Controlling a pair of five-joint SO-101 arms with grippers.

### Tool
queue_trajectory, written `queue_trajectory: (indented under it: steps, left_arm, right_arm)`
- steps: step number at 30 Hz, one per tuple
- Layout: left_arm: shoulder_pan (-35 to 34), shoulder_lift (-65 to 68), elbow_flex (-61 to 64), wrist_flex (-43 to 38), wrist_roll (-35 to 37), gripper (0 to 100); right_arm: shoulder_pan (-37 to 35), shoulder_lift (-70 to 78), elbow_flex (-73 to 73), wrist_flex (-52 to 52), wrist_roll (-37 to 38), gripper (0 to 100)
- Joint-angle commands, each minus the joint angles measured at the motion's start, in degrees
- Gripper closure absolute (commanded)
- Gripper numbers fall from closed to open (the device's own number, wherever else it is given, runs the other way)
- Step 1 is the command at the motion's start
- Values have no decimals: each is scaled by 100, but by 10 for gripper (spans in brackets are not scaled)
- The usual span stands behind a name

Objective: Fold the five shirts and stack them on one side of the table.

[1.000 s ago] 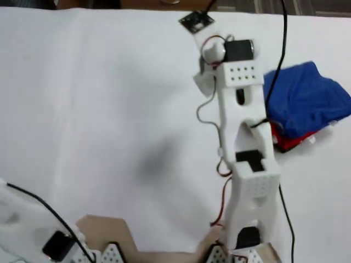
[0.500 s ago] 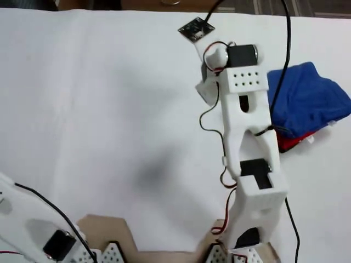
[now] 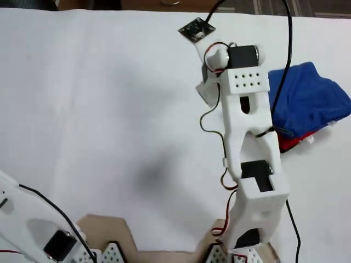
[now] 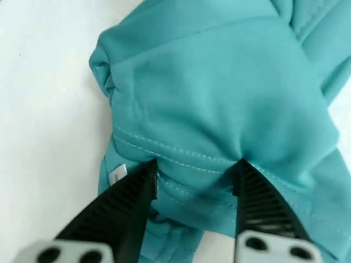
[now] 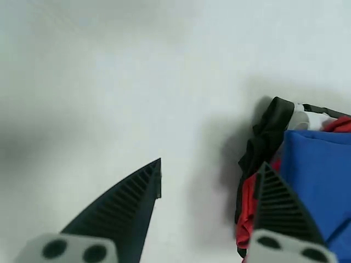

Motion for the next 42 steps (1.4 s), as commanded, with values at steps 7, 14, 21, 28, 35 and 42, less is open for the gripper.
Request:
queue_trajectory:
  steps: [7, 14, 21, 28, 35, 42]
  left_arm:
    - [290, 132, 40, 369, -26, 814]
    - [1055, 53, -48, 1073, 105, 980]
    - [2356, -589, -1516, 2514, 88, 979]
    - [3429, -2268, -1464, 3165, 149, 979]
    - [4536, -3824, -1411, 3288, 149, 980]
    - [5697, -4870, -1411, 3297, 580, 980]
  right_arm:
    - [-171, -409, -26, 84, 18, 733]
    - [-136, -409, -18, 84, 0, 733]
    - [-66, -365, -18, 84, -9, 733]
    - [760, -356, -18, 48, -18, 733]
    - [1552, -207, -18, -92, -18, 733]
    - [1895, 418, -62, -189, -466, 732]
